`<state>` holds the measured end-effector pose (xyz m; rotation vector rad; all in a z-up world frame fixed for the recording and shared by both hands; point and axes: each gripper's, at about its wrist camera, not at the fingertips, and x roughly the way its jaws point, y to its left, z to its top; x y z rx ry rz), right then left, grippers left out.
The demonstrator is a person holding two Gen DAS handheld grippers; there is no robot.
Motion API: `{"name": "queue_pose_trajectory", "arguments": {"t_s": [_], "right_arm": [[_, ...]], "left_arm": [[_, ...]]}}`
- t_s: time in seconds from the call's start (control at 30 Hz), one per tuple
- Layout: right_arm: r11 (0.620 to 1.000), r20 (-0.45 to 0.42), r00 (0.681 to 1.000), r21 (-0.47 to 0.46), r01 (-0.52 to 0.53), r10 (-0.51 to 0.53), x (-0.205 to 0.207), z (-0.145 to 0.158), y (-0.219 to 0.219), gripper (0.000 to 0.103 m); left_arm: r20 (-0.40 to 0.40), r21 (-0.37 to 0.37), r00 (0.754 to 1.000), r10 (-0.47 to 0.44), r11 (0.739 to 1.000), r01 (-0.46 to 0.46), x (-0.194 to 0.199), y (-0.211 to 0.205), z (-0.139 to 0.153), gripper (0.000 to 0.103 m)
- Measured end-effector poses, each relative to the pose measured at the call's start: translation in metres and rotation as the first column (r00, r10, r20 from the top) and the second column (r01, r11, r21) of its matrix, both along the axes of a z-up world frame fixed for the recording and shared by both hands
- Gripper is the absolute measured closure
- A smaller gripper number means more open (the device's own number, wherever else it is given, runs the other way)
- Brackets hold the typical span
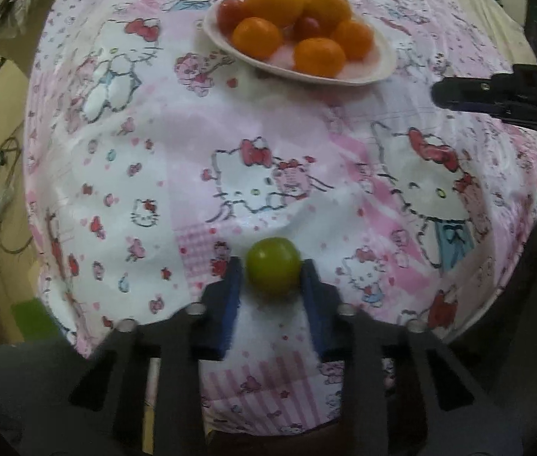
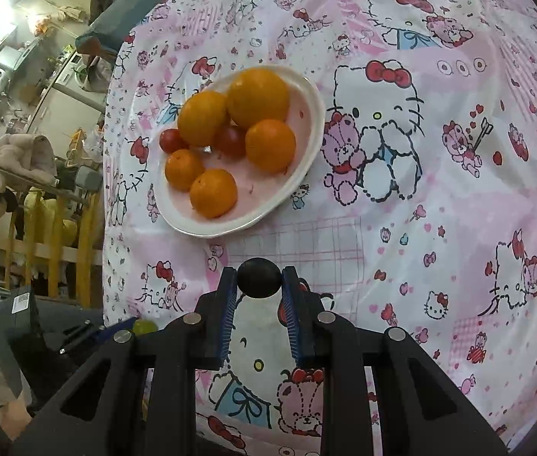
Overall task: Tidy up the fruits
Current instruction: 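Carry both grapes onto the plate and open both grippers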
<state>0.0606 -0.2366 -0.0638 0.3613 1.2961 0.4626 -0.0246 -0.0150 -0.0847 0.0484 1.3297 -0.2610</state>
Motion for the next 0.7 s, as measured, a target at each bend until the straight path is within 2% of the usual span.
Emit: {"name": "queue_pose_trajectory", "arguments": {"t_s": [0.17,0.4,0.5,0.7], "right_arm": [[1.000,-0.002,1.000,0.024,0.003,-0.003,0.000,0.004,-0.001,0.078],[0.998,0.023,1.000,0.059,0.014,-0.015,0.001,0.017,-0.003,0.078],[0.997,0.043,0.999,0.081,0.015,-0.019,0.002,0.025,-0.002,0.078],[0.993,0.062,0.997,0.116,0.031,-0.039,0.013,0.031,0.000,0.078]], "left_arm": [[0.012,0.008,1.000,-0.003,1.000,0.002,-0.001,0.001,0.004,0.080],[0.053,-0.050,0.997,0.053,0.997,-0.051,0.003,0.012,0.033,0.080],[0.083,-0.082,0.994,0.073,0.994,-0.067,0.018,0.012,0.049,0.080],[0.137,-0.069,0.987,0.080,0.995,-0.071,0.058,0.007,0.067,0.080]]}}
